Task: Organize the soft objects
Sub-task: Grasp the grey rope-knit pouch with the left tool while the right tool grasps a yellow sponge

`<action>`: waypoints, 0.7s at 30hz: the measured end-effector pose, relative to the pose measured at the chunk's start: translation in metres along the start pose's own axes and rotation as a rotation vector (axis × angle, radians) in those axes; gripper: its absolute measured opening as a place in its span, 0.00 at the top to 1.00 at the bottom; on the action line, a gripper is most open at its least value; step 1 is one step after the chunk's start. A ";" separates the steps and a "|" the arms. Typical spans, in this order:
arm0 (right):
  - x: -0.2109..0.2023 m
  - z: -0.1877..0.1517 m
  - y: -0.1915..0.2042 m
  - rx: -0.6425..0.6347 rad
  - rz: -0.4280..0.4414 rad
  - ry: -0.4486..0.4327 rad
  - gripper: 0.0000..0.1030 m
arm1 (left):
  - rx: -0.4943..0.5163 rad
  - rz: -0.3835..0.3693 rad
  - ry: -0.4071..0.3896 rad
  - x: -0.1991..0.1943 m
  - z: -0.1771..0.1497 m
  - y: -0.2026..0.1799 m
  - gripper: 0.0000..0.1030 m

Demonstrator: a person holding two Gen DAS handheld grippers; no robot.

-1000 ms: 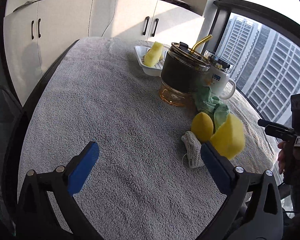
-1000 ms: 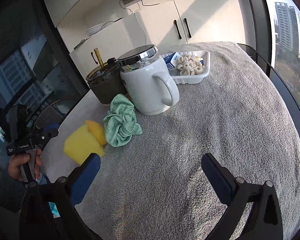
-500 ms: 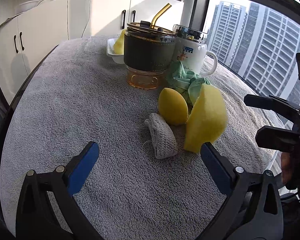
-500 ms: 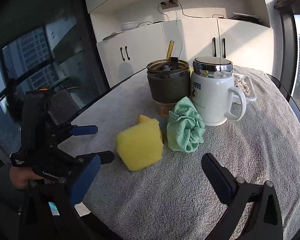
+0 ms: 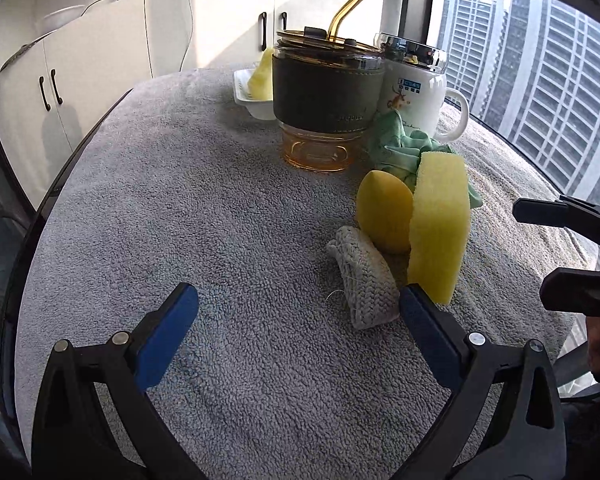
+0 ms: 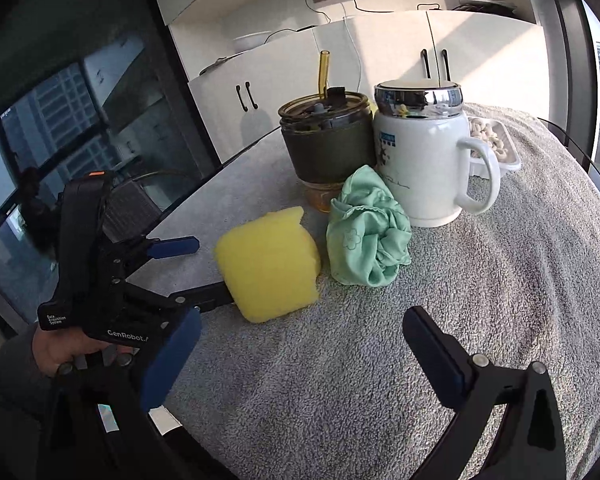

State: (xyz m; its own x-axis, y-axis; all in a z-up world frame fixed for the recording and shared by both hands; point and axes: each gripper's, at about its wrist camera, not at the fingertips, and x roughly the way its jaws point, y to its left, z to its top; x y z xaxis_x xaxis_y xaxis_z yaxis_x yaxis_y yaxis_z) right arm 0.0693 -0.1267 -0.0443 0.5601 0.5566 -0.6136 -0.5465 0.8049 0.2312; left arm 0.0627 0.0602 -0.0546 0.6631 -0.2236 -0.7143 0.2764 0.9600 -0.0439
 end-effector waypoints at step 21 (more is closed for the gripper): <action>0.025 0.004 0.012 -0.026 -0.031 0.035 0.18 | -0.023 0.029 0.063 0.018 0.016 -0.003 0.77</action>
State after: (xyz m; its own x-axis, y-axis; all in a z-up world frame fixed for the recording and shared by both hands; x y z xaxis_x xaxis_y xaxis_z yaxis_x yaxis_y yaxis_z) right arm 0.0793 -0.1026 -0.0545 0.5550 0.5237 -0.6463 -0.5458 0.8156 0.1922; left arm 0.0848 0.0508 -0.0560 0.6250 -0.1855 -0.7583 0.2413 0.9697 -0.0383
